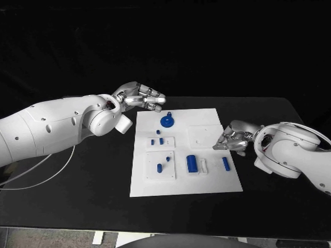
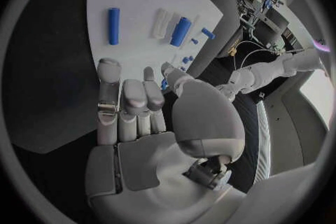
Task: Assemble the parts on the task board
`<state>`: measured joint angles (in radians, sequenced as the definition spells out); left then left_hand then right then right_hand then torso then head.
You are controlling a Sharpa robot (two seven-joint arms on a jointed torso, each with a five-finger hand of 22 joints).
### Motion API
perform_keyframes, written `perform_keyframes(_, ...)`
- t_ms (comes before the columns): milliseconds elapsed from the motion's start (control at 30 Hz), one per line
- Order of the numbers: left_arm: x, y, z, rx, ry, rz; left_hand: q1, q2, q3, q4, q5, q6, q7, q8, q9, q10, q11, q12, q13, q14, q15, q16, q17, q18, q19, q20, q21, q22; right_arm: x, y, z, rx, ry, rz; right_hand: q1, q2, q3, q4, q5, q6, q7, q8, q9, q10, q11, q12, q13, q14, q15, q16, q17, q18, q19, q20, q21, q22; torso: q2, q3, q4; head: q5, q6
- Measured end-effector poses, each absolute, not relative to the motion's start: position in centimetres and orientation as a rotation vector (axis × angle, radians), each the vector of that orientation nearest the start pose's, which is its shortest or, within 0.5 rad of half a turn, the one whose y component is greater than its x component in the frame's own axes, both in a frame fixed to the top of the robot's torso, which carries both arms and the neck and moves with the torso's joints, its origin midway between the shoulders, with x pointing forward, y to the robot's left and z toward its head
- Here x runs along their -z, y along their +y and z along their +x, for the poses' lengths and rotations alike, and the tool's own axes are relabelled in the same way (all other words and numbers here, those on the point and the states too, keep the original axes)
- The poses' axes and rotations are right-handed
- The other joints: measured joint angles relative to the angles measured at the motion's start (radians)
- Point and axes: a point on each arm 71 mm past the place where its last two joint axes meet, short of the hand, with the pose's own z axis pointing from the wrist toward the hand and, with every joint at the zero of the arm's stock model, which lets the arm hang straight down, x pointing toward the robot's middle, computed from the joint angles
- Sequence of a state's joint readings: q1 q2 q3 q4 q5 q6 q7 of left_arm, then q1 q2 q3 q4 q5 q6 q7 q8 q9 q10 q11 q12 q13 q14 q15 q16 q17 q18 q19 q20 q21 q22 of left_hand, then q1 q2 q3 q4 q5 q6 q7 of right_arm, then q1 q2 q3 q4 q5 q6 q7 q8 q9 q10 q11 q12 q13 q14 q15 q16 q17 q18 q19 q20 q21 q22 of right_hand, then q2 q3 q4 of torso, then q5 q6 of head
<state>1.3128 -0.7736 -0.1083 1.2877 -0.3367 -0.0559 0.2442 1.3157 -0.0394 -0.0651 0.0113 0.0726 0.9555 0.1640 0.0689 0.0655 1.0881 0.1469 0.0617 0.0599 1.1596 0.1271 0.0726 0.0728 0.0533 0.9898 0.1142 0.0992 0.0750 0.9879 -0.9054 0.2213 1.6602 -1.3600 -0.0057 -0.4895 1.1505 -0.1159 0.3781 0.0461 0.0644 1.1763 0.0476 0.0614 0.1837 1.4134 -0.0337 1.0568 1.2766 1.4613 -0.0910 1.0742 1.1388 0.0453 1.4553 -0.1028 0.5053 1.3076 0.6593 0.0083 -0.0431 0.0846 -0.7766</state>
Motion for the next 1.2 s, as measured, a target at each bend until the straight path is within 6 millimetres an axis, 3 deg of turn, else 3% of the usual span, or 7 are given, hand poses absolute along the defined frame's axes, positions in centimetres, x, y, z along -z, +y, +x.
perform_keyframes(167, 16.5, 22.9, 53.2, 1.390, 1.710, -0.705, 0.004, 0.004, -0.003, -0.003, 0.000, 0.000, 0.000, 0.000, 0.000, 0.000, 0.000, 0.000, 0.000, 0.000, 0.000, 0.000, 0.000, 0.000, 0.000, 0.000, 0.000, 0.000, 20.7, -22.1, 45.6, -0.405, 2.083, 0.105, -0.003, -0.030, 0.004, 0.037, -0.006, 0.004, 0.006, 0.000, -0.043, 0.000, 0.000, 0.000, -0.002, 0.000, 0.000, 0.000, -0.003, 0.000, -0.001, 0.001, 0.000, 0.000, 0.000, 0.0001, -0.0023, -0.012, 0.003)
perform_keyframes(500, 16.5, 23.2, 53.1, 1.392, 1.705, -0.701, 0.004, 0.004, -0.004, -0.019, 0.000, 0.000, 0.000, 0.000, 0.000, 0.000, 0.000, 0.000, 0.000, -0.007, 0.000, 0.000, 0.000, 0.000, -0.015, 0.007, -0.008, -0.001, 22.3, -23.3, 44.8, -0.238, 2.181, 0.085, -0.034, -0.084, -0.007, 0.090, -0.014, 0.021, 0.003, 0.000, -0.009, -0.005, 0.005, -0.027, -0.014, -0.004, 0.004, -0.012, -0.007, 0.000, -0.007, -0.004, -0.053, 0.000, -0.001, -0.0019, 0.0000, -0.026, 0.012)
perform_keyframes(533, 16.5, 23.2, 53.1, 1.392, 1.704, -0.701, 0.004, 0.004, -0.004, -0.019, 0.000, 0.000, 0.000, 0.000, 0.000, 0.000, 0.000, 0.000, 0.000, -0.011, 0.003, 0.000, 0.000, -0.011, -0.015, 0.006, -0.010, -0.001, 22.5, -23.3, 44.7, -0.231, 2.188, 0.086, -0.040, -0.090, -0.013, 0.095, -0.014, 0.019, 0.005, 0.000, -0.007, -0.005, 0.005, -0.027, -0.014, -0.004, 0.004, -0.012, -0.007, 0.000, -0.009, -0.002, -0.054, 0.000, -0.001, -0.0019, 0.0000, -0.026, 0.012)
perform_keyframes(733, 16.5, 23.1, 53.1, 1.393, 1.705, -0.697, 0.004, 0.004, -0.004, -0.019, 0.000, 0.000, 0.000, 0.000, 0.000, 0.000, 0.000, 0.000, 0.000, -0.011, 0.003, 0.000, 0.000, -0.015, -0.022, 0.007, -0.013, -0.001, 23.2, -23.3, 44.7, -0.181, 2.219, 0.089, -0.047, -0.098, -0.029, 0.133, -0.014, 0.010, 0.006, 0.000, 0.016, -0.013, 0.005, -0.032, -0.015, -0.004, 0.004, -0.019, -0.005, 0.000, -0.010, -0.001, -0.059, 0.000, 0.000, -0.0023, 0.0013, -0.030, 0.009)
perform_keyframes(900, 16.5, 23.0, 53.1, 1.393, 1.707, -0.696, 0.004, 0.004, -0.004, -0.019, 0.000, 0.000, 0.000, 0.000, 0.000, 0.000, 0.000, 0.000, 0.000, -0.015, 0.007, 0.000, 0.000, -0.015, -0.022, 0.007, -0.013, -0.001, 23.6, -23.6, 44.8, -0.141, 2.231, 0.081, -0.052, -0.102, -0.029, 0.142, -0.014, 0.010, 0.006, 0.000, 0.047, -0.013, 0.005, -0.036, -0.015, -0.004, 0.004, -0.024, 0.000, 0.000, -0.010, -0.001, -0.062, 0.000, 0.000, -0.0035, 0.0008, -0.032, 0.008)
perform_keyframes(1000, 16.6, 23.0, 53.1, 1.392, 1.708, -0.696, 0.004, 0.004, -0.004, -0.019, 0.000, 0.000, 0.000, 0.000, 0.000, 0.000, 0.000, 0.000, 0.000, -0.018, 0.004, 0.000, 0.000, -0.015, -0.021, 0.007, -0.013, -0.001, 24.0, -23.3, 44.8, -0.128, 2.240, 0.067, -0.052, -0.102, -0.030, 0.146, -0.014, 0.004, 0.002, 0.003, 0.103, -0.013, 0.005, -0.040, -0.011, -0.004, 0.004, -0.031, 0.009, 0.000, -0.010, -0.001, -0.068, 0.000, 0.000, -0.0024, -0.0004, -0.031, 0.008)
perform_keyframes(1200, 16.7, 22.9, 53.1, 1.393, 1.711, -0.694, 0.004, 0.004, -0.004, -0.019, 0.000, 0.000, 0.000, 0.000, 0.000, 0.000, 0.000, 0.000, 0.000, -0.021, 0.006, 0.000, 0.000, -0.015, -0.029, 0.007, -0.017, -0.001, 24.2, -22.4, 44.9, -0.130, 2.238, 0.046, -0.051, -0.101, -0.022, 0.139, -0.014, 0.007, -0.001, 0.010, 0.110, -0.012, 0.005, -0.040, -0.008, -0.004, 0.004, -0.031, 0.010, 0.000, -0.010, -0.001, -0.068, 0.000, 0.001, -0.0005, 0.0014, -0.029, 0.007)
